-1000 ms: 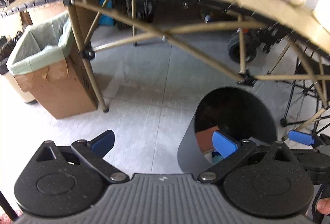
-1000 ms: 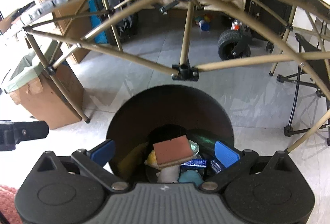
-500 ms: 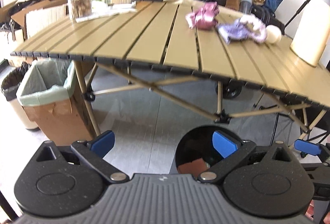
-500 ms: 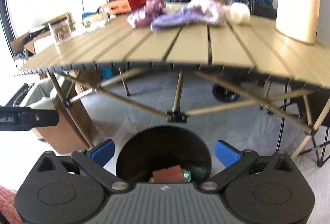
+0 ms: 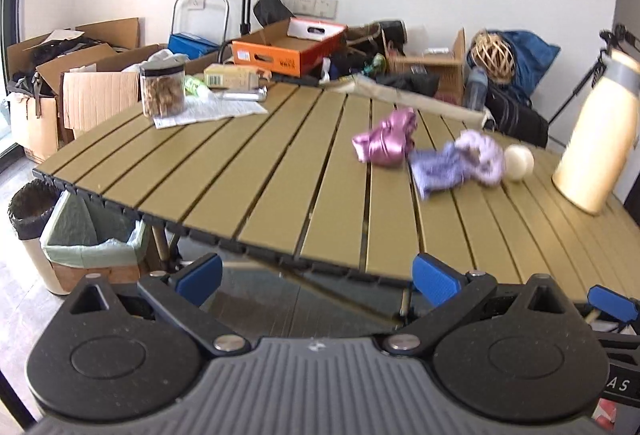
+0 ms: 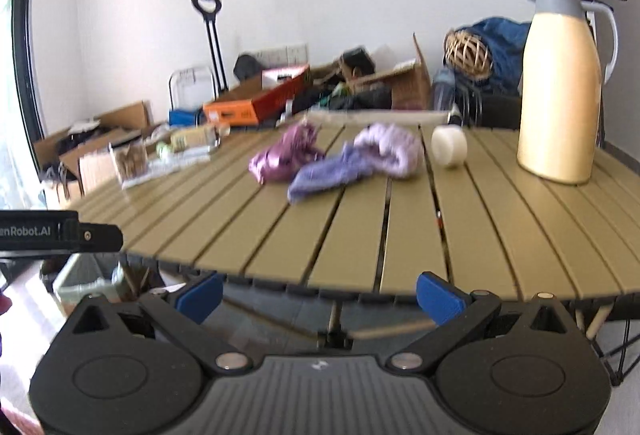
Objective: Collect trash
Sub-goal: 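Raise both grippers from the bin back toward the table, then grasp the pink satin cloth with the left gripper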
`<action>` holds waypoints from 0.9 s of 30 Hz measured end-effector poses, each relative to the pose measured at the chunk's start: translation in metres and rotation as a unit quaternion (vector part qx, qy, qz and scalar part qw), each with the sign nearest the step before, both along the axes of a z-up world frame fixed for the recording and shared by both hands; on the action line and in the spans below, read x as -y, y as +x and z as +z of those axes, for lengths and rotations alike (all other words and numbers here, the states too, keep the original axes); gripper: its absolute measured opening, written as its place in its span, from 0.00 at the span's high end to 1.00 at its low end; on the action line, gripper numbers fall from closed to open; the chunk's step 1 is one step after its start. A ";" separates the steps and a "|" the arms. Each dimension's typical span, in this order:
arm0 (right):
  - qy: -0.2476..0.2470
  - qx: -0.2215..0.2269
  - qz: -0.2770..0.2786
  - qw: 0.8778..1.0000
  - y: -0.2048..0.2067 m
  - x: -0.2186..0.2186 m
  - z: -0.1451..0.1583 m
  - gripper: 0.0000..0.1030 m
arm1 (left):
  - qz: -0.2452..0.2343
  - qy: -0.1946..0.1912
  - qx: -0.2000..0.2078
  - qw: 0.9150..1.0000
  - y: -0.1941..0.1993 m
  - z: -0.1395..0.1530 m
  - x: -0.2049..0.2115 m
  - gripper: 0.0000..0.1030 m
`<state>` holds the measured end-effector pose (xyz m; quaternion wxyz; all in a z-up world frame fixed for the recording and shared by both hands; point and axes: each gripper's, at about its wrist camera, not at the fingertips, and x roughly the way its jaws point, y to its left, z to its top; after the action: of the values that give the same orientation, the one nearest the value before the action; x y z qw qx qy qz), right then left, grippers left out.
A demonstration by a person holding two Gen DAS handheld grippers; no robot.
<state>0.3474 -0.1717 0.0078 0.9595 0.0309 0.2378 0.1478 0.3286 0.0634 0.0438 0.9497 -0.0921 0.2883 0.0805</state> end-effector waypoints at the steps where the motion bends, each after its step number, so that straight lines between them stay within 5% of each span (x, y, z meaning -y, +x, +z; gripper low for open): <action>1: 0.003 0.006 -0.001 1.000 0.004 0.001 0.003 0.00 | 0.001 -0.003 0.005 1.000 0.002 0.003 0.000 0.00; 20: 0.008 0.089 -0.074 0.993 0.098 0.021 0.046 0.00 | 0.020 -0.016 0.049 0.998 0.093 0.032 0.011 0.00; 27: 0.058 0.092 -0.092 0.990 0.136 0.030 0.045 0.00 | 0.032 -0.036 0.043 0.998 0.136 0.023 0.015 0.00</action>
<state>0.4830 -0.2019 0.0526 0.9835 0.0944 0.1356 0.0742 0.4646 0.0483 0.0665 0.9543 -0.1384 0.2469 0.0963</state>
